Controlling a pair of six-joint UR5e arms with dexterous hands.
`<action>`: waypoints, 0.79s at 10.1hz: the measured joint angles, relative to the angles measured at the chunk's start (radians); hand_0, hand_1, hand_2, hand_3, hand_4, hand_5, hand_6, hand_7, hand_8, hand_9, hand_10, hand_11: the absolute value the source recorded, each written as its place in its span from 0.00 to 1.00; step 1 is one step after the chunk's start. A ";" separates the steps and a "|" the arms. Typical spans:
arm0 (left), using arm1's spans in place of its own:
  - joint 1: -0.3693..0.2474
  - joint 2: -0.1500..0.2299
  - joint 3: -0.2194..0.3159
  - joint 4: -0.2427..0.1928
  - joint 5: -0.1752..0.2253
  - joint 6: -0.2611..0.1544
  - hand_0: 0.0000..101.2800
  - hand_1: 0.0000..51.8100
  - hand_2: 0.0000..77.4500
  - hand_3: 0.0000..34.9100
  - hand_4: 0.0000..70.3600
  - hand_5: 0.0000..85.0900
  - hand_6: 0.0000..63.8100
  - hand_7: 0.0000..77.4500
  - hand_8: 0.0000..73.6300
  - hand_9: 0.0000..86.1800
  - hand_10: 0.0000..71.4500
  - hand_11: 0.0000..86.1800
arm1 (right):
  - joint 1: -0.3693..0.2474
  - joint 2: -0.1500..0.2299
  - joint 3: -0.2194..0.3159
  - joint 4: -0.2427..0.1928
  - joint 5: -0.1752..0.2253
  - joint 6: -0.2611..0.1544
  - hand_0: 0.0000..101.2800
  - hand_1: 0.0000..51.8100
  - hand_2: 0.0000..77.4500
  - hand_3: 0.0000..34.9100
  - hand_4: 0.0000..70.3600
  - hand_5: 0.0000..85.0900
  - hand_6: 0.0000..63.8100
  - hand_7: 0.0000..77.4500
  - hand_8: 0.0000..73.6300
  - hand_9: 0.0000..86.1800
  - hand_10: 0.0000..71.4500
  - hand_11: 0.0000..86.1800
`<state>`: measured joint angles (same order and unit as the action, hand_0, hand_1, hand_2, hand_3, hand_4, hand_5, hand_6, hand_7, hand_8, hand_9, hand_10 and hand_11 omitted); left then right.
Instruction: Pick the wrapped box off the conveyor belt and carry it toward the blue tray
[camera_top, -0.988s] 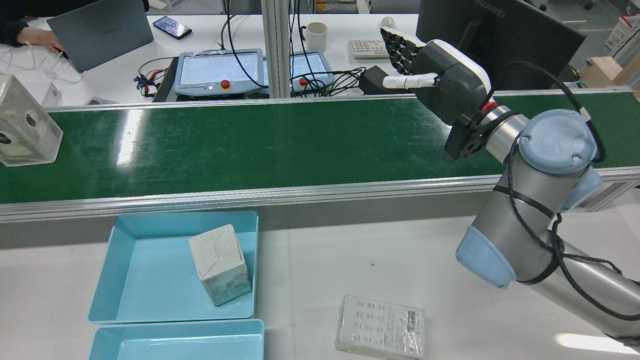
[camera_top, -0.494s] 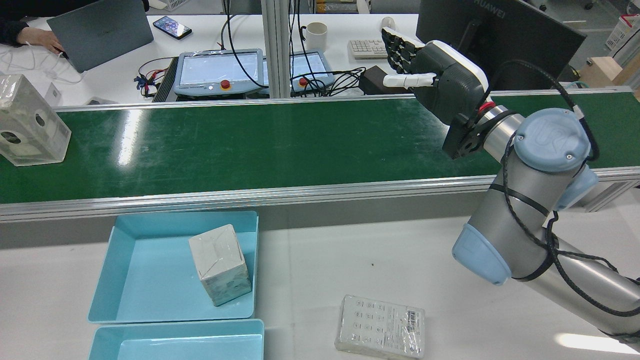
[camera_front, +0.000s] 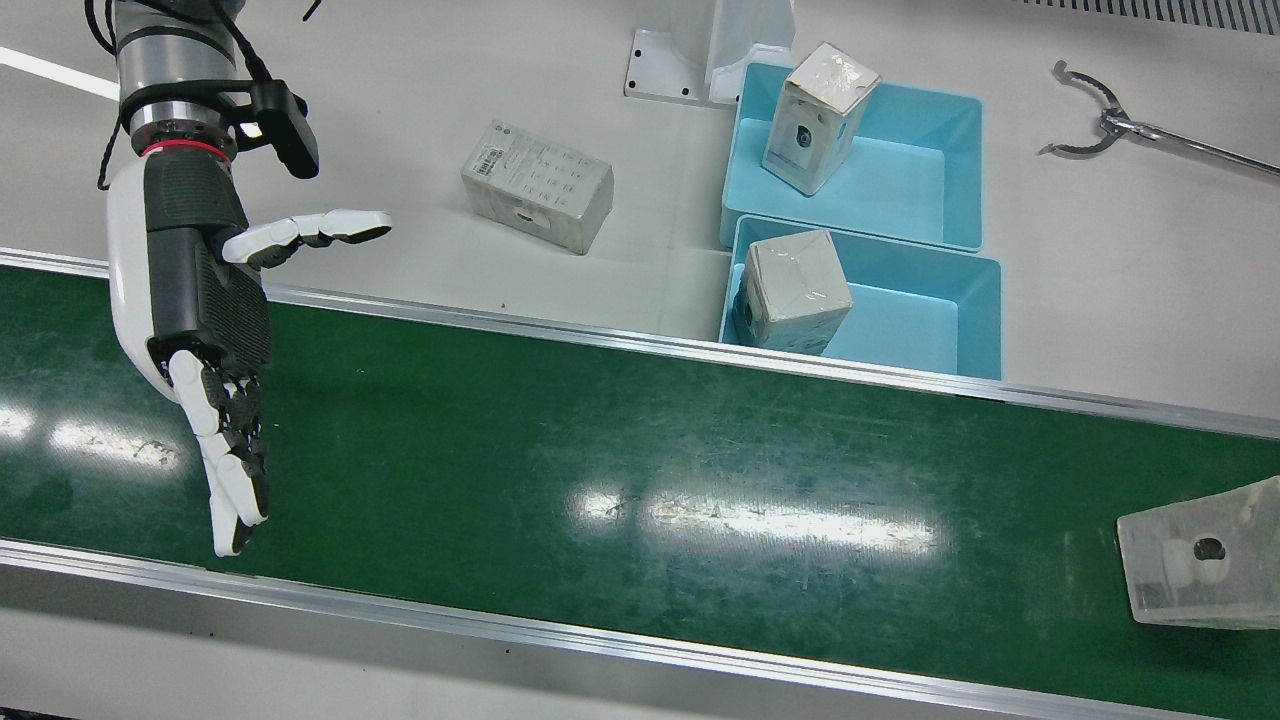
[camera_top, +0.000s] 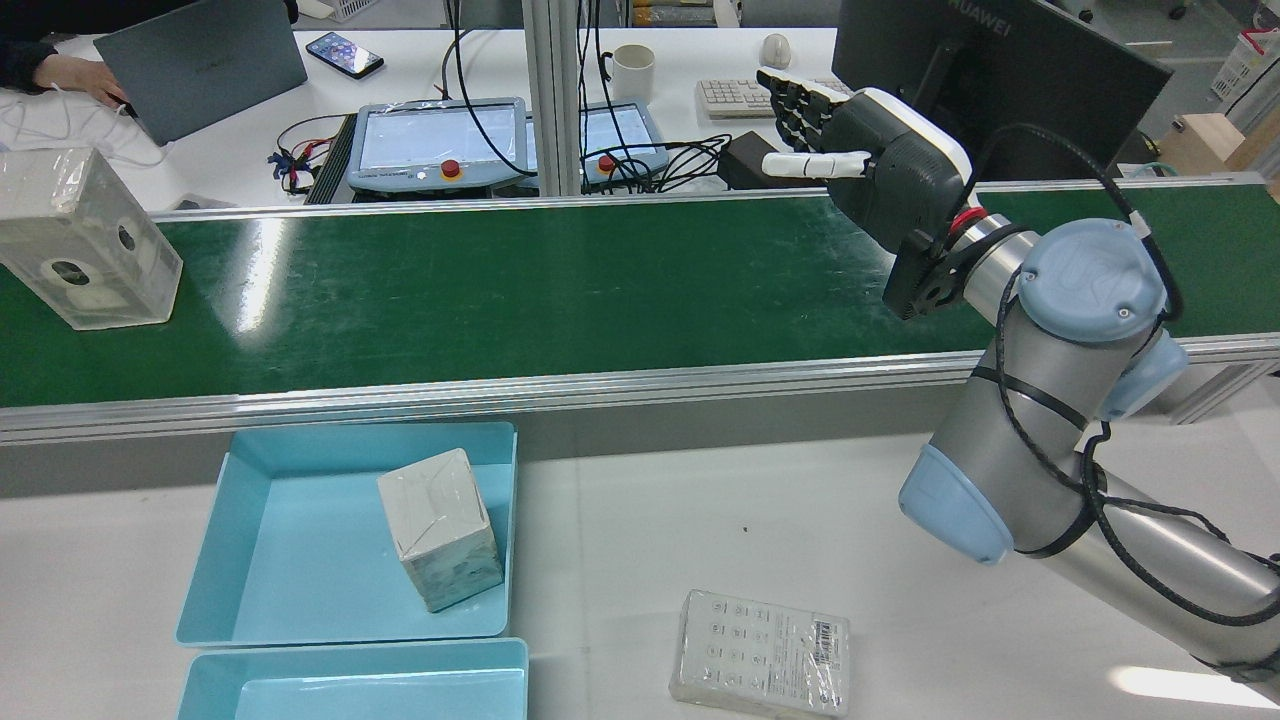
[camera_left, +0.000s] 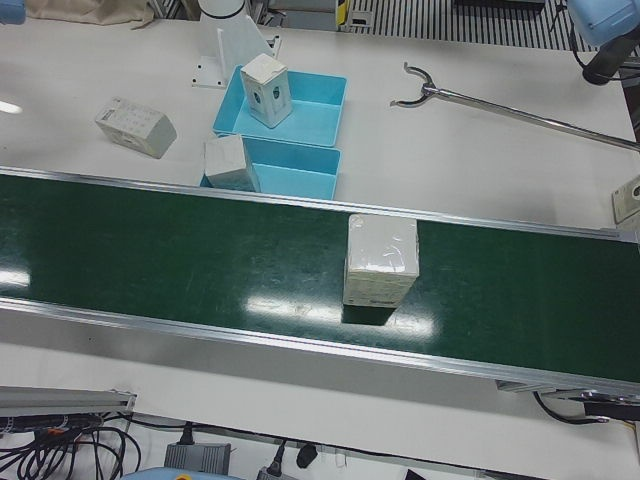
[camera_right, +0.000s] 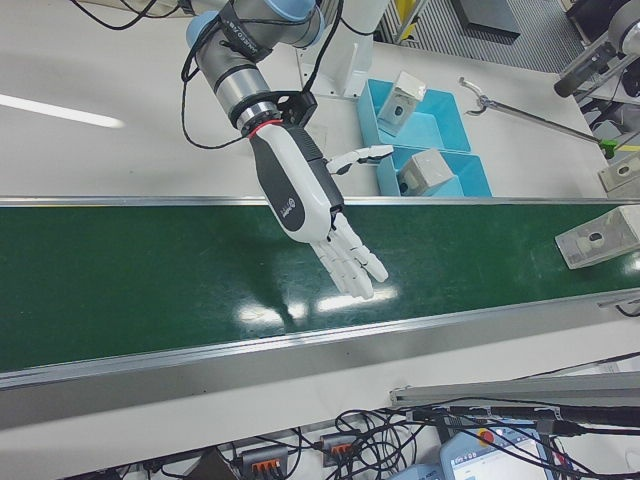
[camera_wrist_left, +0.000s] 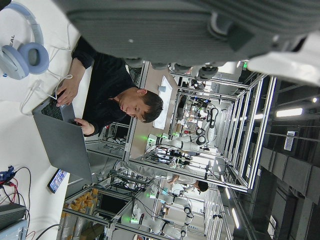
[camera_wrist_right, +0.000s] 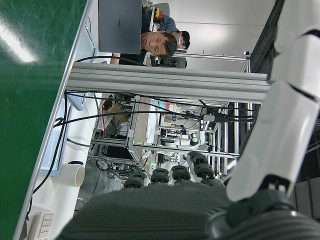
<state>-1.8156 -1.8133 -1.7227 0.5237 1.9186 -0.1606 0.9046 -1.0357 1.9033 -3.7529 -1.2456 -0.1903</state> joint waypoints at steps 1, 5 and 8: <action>0.000 0.000 0.000 0.000 0.000 0.000 0.00 0.00 0.01 0.00 0.00 0.01 0.00 0.01 0.00 0.00 0.01 0.00 | 0.000 0.000 -0.001 0.000 0.000 0.000 0.42 0.21 0.15 0.00 0.09 0.07 0.00 0.00 0.04 0.03 0.03 0.04; 0.000 0.000 0.000 0.000 0.000 0.000 0.00 0.00 0.01 0.00 0.00 0.01 0.00 0.01 0.00 0.00 0.01 0.00 | 0.000 -0.005 0.007 0.001 0.000 0.001 0.43 0.22 0.18 0.00 0.09 0.07 0.00 0.00 0.04 0.04 0.03 0.04; 0.000 0.000 0.000 0.000 0.000 0.000 0.00 0.00 0.01 0.00 0.00 0.01 0.00 0.00 0.00 0.00 0.01 0.00 | 0.001 -0.007 0.012 0.001 0.000 0.002 0.43 0.22 0.18 0.00 0.09 0.07 0.00 0.00 0.04 0.04 0.03 0.04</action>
<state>-1.8156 -1.8133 -1.7227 0.5237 1.9186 -0.1606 0.9060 -1.0427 1.9152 -3.7521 -1.2456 -0.1887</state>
